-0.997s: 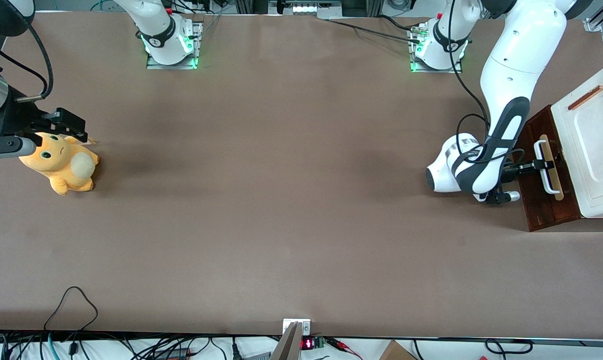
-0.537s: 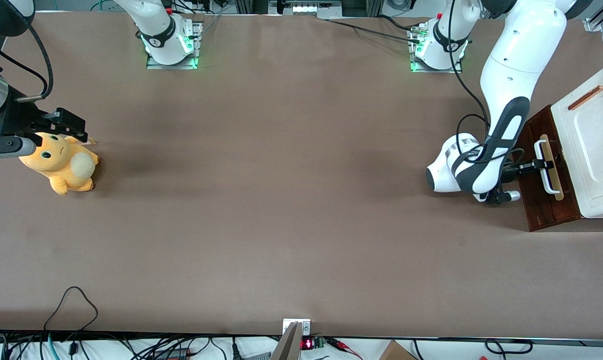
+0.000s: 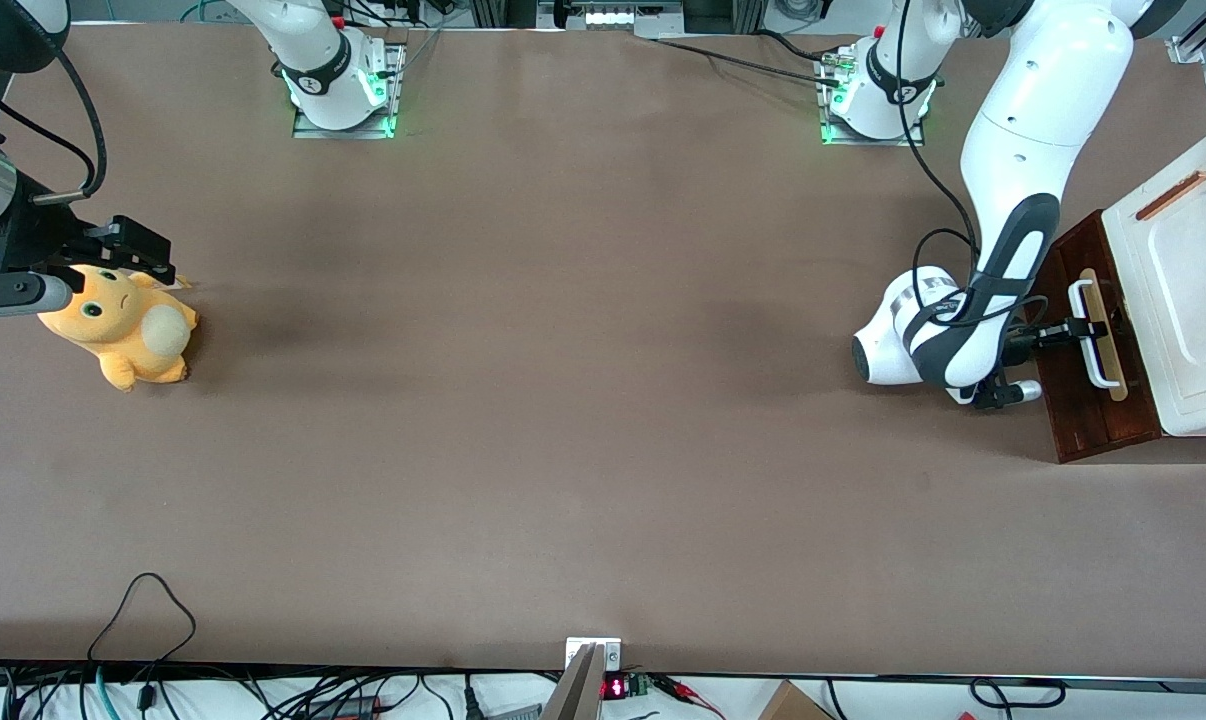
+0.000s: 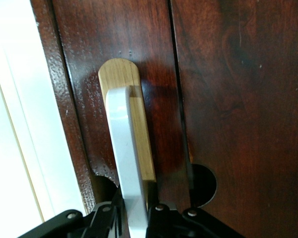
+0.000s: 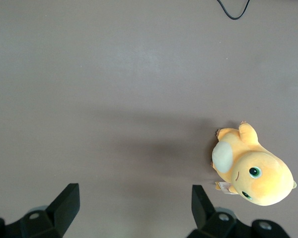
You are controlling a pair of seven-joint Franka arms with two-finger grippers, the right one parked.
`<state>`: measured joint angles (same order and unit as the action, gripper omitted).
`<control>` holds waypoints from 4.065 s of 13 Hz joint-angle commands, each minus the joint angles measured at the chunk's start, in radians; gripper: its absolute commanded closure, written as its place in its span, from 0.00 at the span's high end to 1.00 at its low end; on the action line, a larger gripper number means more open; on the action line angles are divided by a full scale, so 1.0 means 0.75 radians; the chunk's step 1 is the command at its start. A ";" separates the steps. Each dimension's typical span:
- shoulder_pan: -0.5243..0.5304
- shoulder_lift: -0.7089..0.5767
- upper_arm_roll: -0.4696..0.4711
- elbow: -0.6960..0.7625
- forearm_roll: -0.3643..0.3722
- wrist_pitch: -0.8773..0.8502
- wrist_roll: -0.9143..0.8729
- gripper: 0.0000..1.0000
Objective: Open lower drawer with left arm only
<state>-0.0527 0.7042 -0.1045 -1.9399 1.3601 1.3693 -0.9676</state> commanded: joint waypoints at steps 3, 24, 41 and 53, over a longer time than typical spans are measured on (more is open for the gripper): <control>-0.003 -0.021 -0.010 -0.011 -0.032 -0.016 0.022 0.17; -0.071 -0.023 -0.014 -0.003 -0.130 -0.020 0.006 0.17; -0.138 -0.029 -0.014 0.011 -0.204 -0.026 -0.019 0.16; -0.177 -0.033 -0.012 0.014 -0.237 -0.038 -0.025 0.16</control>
<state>-0.1556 0.7000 -0.1088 -1.9183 1.2532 1.3635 -0.9949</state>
